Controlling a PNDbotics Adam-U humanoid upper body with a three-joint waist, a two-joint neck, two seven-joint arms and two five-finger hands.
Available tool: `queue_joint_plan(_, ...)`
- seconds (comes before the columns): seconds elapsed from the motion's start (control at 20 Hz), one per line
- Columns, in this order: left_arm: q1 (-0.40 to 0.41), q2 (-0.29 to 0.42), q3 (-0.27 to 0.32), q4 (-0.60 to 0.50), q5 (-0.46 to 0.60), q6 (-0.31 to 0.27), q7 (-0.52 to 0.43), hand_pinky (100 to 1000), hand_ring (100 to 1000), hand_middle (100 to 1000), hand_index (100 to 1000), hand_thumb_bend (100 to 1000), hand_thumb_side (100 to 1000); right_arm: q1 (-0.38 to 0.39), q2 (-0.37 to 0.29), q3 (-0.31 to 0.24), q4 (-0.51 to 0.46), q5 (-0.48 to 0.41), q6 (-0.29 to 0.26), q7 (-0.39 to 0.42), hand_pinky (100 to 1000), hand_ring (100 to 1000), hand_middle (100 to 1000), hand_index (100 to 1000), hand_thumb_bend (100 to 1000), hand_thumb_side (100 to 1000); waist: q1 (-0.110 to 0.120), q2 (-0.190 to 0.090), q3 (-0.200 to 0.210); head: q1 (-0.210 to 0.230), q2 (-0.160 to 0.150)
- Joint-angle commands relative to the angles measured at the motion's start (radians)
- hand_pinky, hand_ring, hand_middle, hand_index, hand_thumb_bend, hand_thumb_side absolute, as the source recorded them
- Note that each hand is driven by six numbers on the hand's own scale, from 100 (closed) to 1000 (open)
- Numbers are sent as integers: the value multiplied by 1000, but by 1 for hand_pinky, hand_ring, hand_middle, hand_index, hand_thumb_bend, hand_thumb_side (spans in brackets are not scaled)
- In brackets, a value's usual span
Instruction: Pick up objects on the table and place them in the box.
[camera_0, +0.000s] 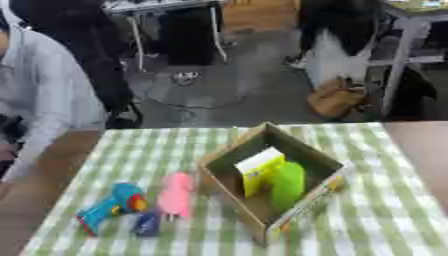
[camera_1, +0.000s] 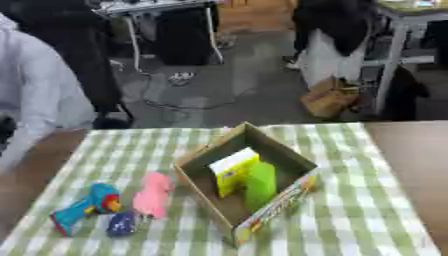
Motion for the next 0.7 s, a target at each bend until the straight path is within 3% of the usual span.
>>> queue_joint_plan(0.05, -11, 21, 10, -13, -10, -25, 26, 834, 886, 961, 1000, 462, 1000, -12, -19, -8, -15, 2, -2, -2, 831, 864, 836, 952, 100, 1000, -11, -19, 0, 12, -17)
queue_joint_plan(0.35, -12, 27, 9, -13, -21, -28, 31, 833, 886, 961, 1000, 450, 1000, -8, -23, -10, -15, 4, -2, -3, 830, 864, 836, 952, 100, 1000, -7, -17, -2, 32, -28)
queue_joint_plan(0.7, -12, 33, 4, -13, -24, -28, 27, 833, 887, 961, 1000, 454, 1000, -8, -23, -10, -15, 5, -1, -4, 829, 864, 836, 952, 100, 1000, -4, -16, -3, 17, -25)
